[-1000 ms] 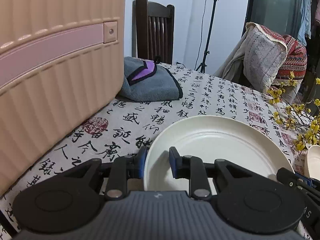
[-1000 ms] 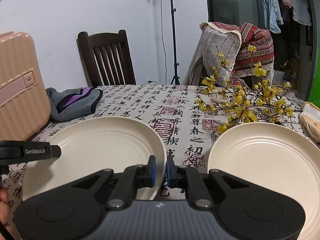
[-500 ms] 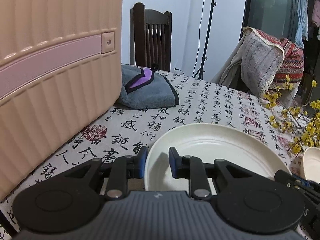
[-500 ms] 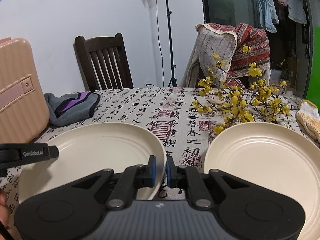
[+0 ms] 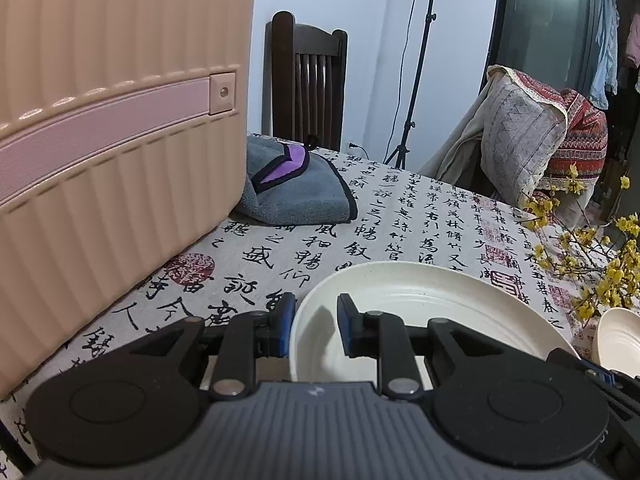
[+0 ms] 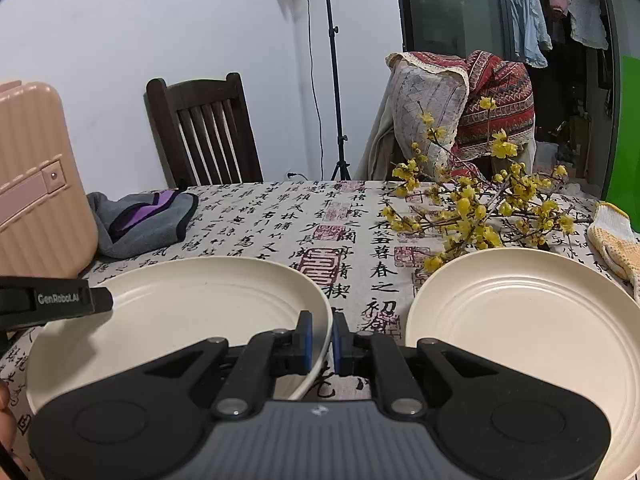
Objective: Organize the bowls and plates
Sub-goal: 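Carry the held cream plate back toward the blue bowls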
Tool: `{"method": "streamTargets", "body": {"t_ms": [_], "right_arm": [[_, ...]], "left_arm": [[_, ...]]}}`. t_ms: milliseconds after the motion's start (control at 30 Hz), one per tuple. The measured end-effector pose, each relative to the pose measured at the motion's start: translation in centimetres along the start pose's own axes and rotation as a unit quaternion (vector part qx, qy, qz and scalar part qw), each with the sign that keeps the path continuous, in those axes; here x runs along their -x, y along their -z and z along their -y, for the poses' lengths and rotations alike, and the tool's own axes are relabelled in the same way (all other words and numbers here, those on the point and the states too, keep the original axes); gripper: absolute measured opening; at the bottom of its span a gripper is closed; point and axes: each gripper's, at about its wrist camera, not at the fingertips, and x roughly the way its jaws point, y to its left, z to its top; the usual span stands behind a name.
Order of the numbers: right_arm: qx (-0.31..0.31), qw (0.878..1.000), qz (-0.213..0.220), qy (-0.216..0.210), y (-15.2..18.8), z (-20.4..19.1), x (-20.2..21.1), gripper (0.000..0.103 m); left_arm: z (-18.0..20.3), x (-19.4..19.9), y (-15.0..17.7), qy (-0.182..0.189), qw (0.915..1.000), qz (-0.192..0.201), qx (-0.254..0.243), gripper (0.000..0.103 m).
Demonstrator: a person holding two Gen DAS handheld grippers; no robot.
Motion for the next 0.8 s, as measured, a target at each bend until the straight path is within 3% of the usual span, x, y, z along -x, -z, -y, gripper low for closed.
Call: {"method": "streamTargets", "body": {"t_ms": [200,500,800], "right_arm": [[-0.007,1.000,-0.002,0.004,-0.2,-0.2,0.5,0.010],[-0.023,1.000,0.003,0.005,-0.4,0.5,2.2,0.009],[-0.047,0.999,0.005,0.002,-0.5,1.8,5.0,0.009]], "left_arm": [[-0.2,-0.1,0.1,0.000,0.9998,-0.017,0.007,0.023],[0.0,2.4,-0.5,0.019,0.9997,-0.007,0.016,0.023],[0.9,5.5,-0.4,0.031,0.9994,0.011,-0.009,0.022]]}}
